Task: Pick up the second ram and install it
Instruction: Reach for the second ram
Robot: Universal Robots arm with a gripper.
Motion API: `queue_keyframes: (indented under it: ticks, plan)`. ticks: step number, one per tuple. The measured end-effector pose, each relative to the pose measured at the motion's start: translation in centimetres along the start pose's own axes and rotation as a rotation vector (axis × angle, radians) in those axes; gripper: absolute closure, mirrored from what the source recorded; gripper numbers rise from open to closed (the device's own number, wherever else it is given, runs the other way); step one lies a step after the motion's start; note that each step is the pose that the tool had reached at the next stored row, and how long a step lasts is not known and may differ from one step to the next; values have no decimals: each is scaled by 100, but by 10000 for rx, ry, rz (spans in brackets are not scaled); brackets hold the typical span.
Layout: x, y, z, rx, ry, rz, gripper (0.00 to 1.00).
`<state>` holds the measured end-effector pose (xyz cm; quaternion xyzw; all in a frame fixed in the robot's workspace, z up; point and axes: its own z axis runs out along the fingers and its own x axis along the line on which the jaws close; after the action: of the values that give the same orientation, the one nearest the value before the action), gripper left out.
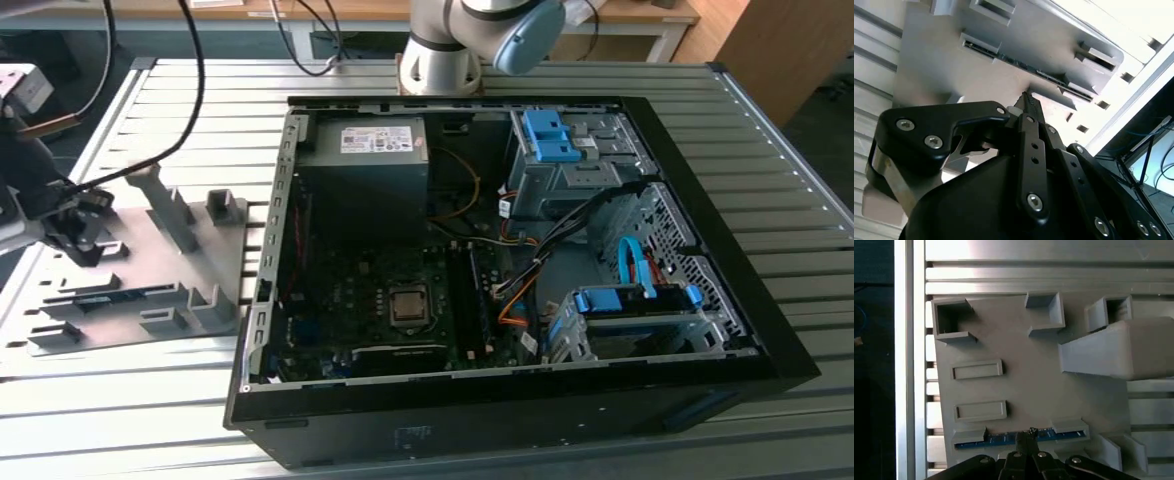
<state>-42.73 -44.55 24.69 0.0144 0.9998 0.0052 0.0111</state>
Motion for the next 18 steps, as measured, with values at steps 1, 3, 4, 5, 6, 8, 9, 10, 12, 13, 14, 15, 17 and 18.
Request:
queue_keyframes:
  ticks: [1, 3, 4, 5, 6, 8, 9, 10, 12, 13, 14, 15, 17, 18]
  plan:
    - [-12, -19, 9, 2, 4, 0, 90]
    - [-31, -69, 31, 3, 5, 0, 90]
    - [-38, -102, 44, 3, 5, 1, 90]
    - [-48, -128, 57, 2, 5, 0, 90]
    - [-62, -139, 70, 0, 3, -1, 90]
    - [-85, -141, 90, 3, 8, -1, 90]
    - [-89, -141, 104, 2, 7, -1, 90]
    - [-90, -140, 114, 2, 8, 1, 90]
    - [-90, -141, 138, 2, 9, 1, 90]
    - [-90, -141, 156, 3, 13, 0, 90]
    - [-90, -142, 174, 3, 14, 0, 90]
    - [-89, -142, 192, 2, 14, 0, 90]
    - [-89, -142, 224, 1, 13, 0, 90]
    - [-89, -142, 228, 3, 15, 0, 90]
